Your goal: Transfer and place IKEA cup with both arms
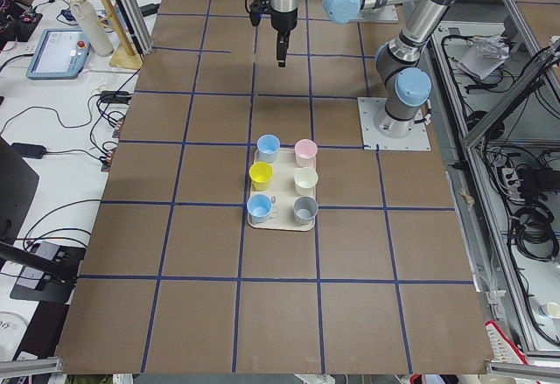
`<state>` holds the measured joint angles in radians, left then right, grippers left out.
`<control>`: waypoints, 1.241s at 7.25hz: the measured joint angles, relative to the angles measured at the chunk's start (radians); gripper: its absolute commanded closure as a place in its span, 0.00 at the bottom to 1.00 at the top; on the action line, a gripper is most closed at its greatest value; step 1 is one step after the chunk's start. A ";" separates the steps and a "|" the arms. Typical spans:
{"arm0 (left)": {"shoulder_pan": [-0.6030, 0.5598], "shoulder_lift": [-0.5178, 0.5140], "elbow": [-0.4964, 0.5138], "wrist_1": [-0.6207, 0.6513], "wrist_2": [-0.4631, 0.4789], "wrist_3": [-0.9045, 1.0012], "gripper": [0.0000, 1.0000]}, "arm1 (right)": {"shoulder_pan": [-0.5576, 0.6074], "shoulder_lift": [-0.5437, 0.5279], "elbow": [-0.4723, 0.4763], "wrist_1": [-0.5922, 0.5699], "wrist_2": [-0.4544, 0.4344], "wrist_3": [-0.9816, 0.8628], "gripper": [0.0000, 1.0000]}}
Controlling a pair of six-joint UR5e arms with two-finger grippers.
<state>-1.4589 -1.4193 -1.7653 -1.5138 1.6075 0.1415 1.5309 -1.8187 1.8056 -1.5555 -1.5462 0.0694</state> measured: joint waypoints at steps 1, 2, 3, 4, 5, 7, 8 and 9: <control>-0.039 -0.014 0.070 -0.051 -0.005 -0.077 0.00 | 0.000 0.000 0.000 0.000 0.000 0.000 0.00; -0.057 -0.025 0.136 -0.106 -0.008 -0.110 0.00 | 0.000 0.000 0.000 0.000 -0.001 0.000 0.00; -0.065 -0.031 0.178 -0.134 -0.011 -0.122 0.00 | 0.000 0.000 0.000 0.000 -0.001 0.000 0.00; -0.068 -0.034 0.191 -0.143 -0.016 -0.126 0.00 | 0.000 0.000 -0.001 -0.001 -0.001 0.000 0.00; -0.070 -0.034 0.181 -0.146 -0.028 -0.128 0.00 | 0.000 0.000 -0.001 -0.002 -0.001 0.000 0.00; -0.081 -0.028 0.143 -0.147 -0.046 -0.127 0.00 | 0.000 -0.001 -0.001 -0.006 0.000 0.000 0.00; -0.083 -0.026 0.138 -0.146 -0.047 -0.121 0.00 | 0.000 -0.001 -0.002 -0.009 0.000 0.000 0.00; -0.081 -0.028 0.144 -0.143 -0.049 -0.118 0.00 | 0.000 -0.001 -0.003 -0.011 0.000 0.000 0.00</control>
<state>-1.5402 -1.4472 -1.6210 -1.6568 1.5589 0.0232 1.5309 -1.8193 1.8029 -1.5668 -1.5462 0.0696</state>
